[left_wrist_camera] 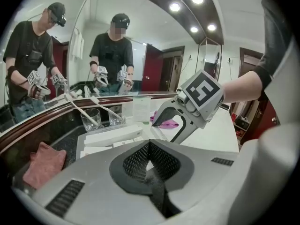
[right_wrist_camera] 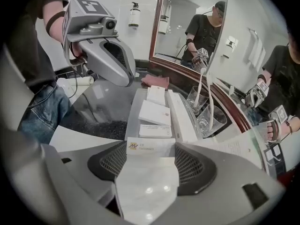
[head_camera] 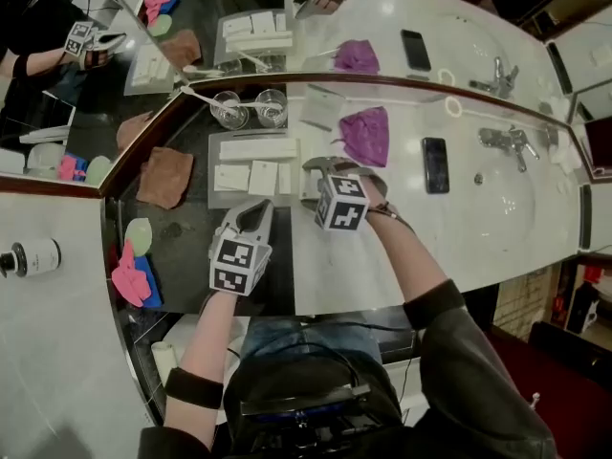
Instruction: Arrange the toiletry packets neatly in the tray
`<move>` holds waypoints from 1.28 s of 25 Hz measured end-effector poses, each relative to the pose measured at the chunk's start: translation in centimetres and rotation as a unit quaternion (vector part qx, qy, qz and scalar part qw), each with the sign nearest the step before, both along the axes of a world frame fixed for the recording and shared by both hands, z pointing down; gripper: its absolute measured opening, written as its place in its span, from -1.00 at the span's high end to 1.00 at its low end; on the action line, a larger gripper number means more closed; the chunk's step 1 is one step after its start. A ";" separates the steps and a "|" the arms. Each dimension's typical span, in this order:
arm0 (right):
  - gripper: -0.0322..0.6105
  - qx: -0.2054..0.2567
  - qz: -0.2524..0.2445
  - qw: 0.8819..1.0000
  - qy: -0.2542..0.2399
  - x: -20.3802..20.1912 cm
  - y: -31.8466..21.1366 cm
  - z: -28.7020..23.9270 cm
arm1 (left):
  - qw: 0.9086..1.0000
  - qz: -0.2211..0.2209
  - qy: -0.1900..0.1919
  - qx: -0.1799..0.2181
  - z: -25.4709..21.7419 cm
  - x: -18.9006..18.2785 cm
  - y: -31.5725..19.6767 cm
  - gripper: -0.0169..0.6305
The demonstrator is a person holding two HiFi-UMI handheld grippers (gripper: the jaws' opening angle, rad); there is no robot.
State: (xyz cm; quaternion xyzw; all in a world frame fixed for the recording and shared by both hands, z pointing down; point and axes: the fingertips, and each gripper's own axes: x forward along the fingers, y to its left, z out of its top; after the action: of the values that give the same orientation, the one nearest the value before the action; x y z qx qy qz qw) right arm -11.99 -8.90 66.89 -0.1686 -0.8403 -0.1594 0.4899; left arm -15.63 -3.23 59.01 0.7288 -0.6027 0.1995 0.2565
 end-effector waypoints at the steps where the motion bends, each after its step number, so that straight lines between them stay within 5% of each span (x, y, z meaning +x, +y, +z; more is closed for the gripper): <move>1: -0.14 0.000 -0.002 1.000 0.003 -0.3 -0.2 0.2 | 1.000 -0.002 0.002 0.000 0.2 -0.3 0.0 0.94; 25: -0.28 0.016 -0.011 0.999 0.034 -2.4 -0.5 2.2 | 0.999 -0.034 0.028 -0.003 1.6 -2.9 2.6 0.94; 32: -0.27 0.016 -0.012 1.000 0.019 -2.0 1.0 -0.5 | 0.999 -0.048 0.004 0.010 1.1 -3.8 3.4 0.94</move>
State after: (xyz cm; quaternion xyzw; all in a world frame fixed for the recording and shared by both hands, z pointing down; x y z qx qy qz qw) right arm -13.99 -7.87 66.36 -0.1738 -0.8262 -0.1759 0.5063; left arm -19.40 0.19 60.12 0.7025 -0.6376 0.1784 0.2610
